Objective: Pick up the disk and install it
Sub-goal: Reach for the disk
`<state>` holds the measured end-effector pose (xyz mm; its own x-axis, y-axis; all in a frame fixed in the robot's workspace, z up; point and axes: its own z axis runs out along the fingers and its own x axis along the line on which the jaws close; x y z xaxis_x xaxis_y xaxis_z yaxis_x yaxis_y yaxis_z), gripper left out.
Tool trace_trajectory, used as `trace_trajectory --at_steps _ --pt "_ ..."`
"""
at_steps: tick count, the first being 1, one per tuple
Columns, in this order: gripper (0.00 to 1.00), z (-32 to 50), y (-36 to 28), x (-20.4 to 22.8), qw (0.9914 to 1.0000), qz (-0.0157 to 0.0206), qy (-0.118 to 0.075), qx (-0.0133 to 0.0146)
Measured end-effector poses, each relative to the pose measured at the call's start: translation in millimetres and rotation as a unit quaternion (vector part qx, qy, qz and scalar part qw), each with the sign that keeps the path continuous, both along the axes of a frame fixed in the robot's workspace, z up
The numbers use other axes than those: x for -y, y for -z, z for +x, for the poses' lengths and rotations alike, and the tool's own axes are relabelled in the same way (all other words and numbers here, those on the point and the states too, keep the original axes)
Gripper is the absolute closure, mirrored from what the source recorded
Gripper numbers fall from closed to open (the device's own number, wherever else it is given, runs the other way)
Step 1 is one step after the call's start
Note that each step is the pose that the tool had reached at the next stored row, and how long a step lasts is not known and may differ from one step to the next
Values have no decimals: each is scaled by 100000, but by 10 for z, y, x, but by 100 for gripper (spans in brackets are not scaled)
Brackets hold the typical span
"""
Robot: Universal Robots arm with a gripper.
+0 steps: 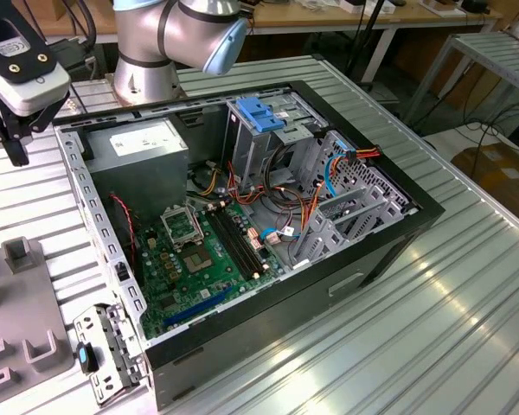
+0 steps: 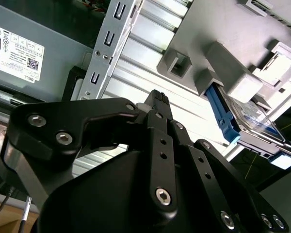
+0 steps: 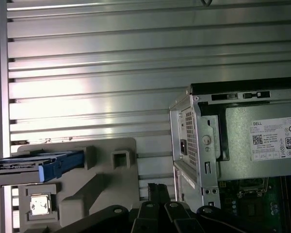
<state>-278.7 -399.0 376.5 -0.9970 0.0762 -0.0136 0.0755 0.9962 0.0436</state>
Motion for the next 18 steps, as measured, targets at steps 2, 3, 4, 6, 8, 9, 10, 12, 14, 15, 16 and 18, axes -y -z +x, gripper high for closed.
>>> trace_trajectory --at_steps 2,3,4,6,8,9,10,12,14,15,16,18 --pt "89 -1 0 0 100000 -5 2 -5" --pt "89 -1 0 0 100000 -5 3 -6" --pt "89 -1 0 0 100000 -6 2 -7" --pt "89 -1 0 0 100000 -2 3 -5" --pt "89 -4 2 0 100000 3 4 4" --pt "89 -6 3 0 100000 4 5 4" --pt "89 -10 3 0 100000 -2 8 -1" --pt "89 -21 4 0 100000 -5 5 -7" --pt "89 -40 7 0 100000 -1 2 -2" --pt "89 -52 9 0 100000 -3 2 -5" --pt "89 -57 12 0 100000 4 2 -8" --pt "89 -63 14 0 100000 1 0 -40"
